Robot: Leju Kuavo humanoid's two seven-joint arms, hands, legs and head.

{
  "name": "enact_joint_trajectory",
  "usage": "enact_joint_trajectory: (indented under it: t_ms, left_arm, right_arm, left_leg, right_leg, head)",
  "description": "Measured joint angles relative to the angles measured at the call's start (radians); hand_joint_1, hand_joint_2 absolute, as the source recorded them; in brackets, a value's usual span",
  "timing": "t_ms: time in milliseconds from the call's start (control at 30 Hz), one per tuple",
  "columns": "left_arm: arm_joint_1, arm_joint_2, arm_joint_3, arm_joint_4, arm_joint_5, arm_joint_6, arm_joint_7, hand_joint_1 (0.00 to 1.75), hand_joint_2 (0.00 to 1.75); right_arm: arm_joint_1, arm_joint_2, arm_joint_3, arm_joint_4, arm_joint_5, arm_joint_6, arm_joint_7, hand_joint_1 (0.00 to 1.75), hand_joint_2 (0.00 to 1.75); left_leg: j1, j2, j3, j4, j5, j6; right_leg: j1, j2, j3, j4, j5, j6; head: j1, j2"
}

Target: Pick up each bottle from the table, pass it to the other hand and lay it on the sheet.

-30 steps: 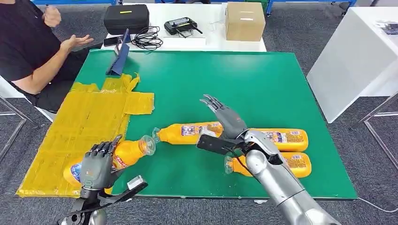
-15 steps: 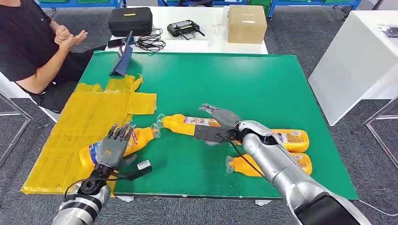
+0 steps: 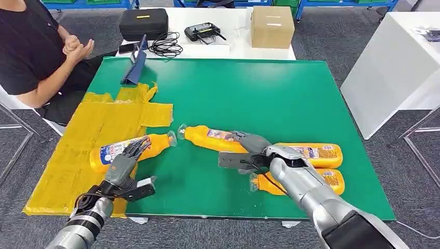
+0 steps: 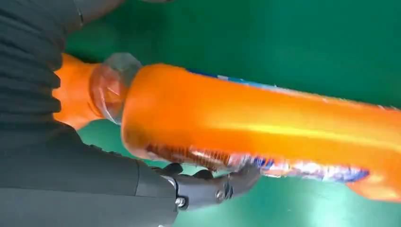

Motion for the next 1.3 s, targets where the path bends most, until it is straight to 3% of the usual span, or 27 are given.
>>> enact_joint_trajectory:
  t_ms: [533, 633, 733, 767, 800, 833, 933, 1067, 1300]
  left_arm:
    - [0.003, 0.000, 0.014, -0.014, 0.002, -0.003, -0.004, 0.00, 0.00]
    - [0.024, 0.005, 0.007, -0.056, 0.170, -0.080, -0.018, 0.00, 0.00]
    - [0.064, 0.027, -0.042, -0.201, 0.665, -0.301, -0.022, 0.00, 0.00]
    - [0.074, 0.028, -0.040, -0.247, 0.763, -0.381, -0.023, 0.00, 0.00]
    - [0.083, 0.026, -0.034, -0.289, 0.809, -0.447, -0.024, 0.00, 0.00]
    - [0.088, 0.020, -0.021, -0.332, 0.837, -0.518, -0.025, 0.00, 0.00]
    - [0.086, -0.013, 0.025, -0.409, 0.878, -0.670, -0.025, 0.00, 0.00]
    - [0.087, -0.051, 0.077, -0.470, 0.876, -0.702, -0.025, 0.00, 0.00]
    - [0.096, -0.119, 0.148, -0.525, 0.937, -0.782, -0.025, 0.00, 0.00]
  right_arm:
    - [-0.007, 0.003, 0.008, 0.034, 0.000, -0.004, 0.000, 0.00, 1.75]
    - [-0.006, 0.003, 0.008, 0.037, 0.011, -0.023, 0.026, 0.00, 1.75]
    - [0.003, 0.005, 0.008, 0.054, 0.046, -0.094, 0.083, 0.00, 1.75]
    - [0.005, 0.007, 0.008, 0.062, 0.066, -0.117, 0.112, 0.28, 1.75]
    - [0.007, 0.011, 0.008, 0.070, 0.084, -0.129, 0.140, 1.43, 1.75]
    - [0.008, 0.016, 0.008, 0.081, 0.101, -0.134, 0.176, 1.75, 1.75]
    - [0.022, 0.027, 0.006, 0.111, 0.116, -0.128, 0.251, 1.75, 1.75]
    - [0.065, 0.030, -0.035, 0.130, 0.043, -0.178, 0.256, 1.75, 1.75]
    - [0.083, 0.035, -0.110, 0.136, 0.051, -0.192, 0.276, 1.75, 1.75]
  left_leg:
    - [0.000, 0.000, 0.000, 0.000, 0.000, 0.000]
    - [0.000, 0.001, 0.000, 0.000, 0.000, 0.000]
    - [0.000, 0.001, -0.001, 0.000, 0.000, 0.000]
    - [0.000, -0.001, -0.001, 0.000, 0.000, 0.000]
    - [0.000, -0.001, -0.001, 0.000, 0.000, 0.000]
    - [0.000, -0.001, -0.001, 0.000, 0.000, 0.000]
    - [0.000, 0.001, -0.001, 0.000, 0.000, 0.000]
    - [0.000, 0.002, 0.002, 0.000, -0.001, 0.000]
    - [0.000, 0.003, 0.004, 0.000, -0.001, 0.000]
  right_leg:
    - [0.001, 0.000, 0.000, 0.000, 0.000, 0.000]
    - [0.001, 0.001, -0.001, 0.000, 0.000, 0.000]
    - [0.002, 0.001, -0.003, 0.000, 0.000, 0.000]
    - [0.002, 0.000, -0.003, 0.000, 0.000, 0.000]
    - [0.002, 0.000, -0.003, 0.000, 0.000, 0.000]
    - [0.002, 0.000, -0.003, 0.000, 0.000, 0.000]
    - [0.002, 0.001, -0.002, -0.001, 0.000, 0.000]
    - [0.002, 0.002, 0.000, -0.002, 0.000, 0.000]
    - [0.002, 0.003, 0.003, -0.002, 0.000, 0.000]
  head:
    - [0.000, 0.000]
    - [0.000, 0.000]
    - [0.000, 0.000]
    - [-0.001, 0.000]
    - [0.000, 0.000]
    - [0.000, 0.000]
    - [-0.001, 0.000]
    - [-0.001, 0.000]
    - [-0.002, 0.000]
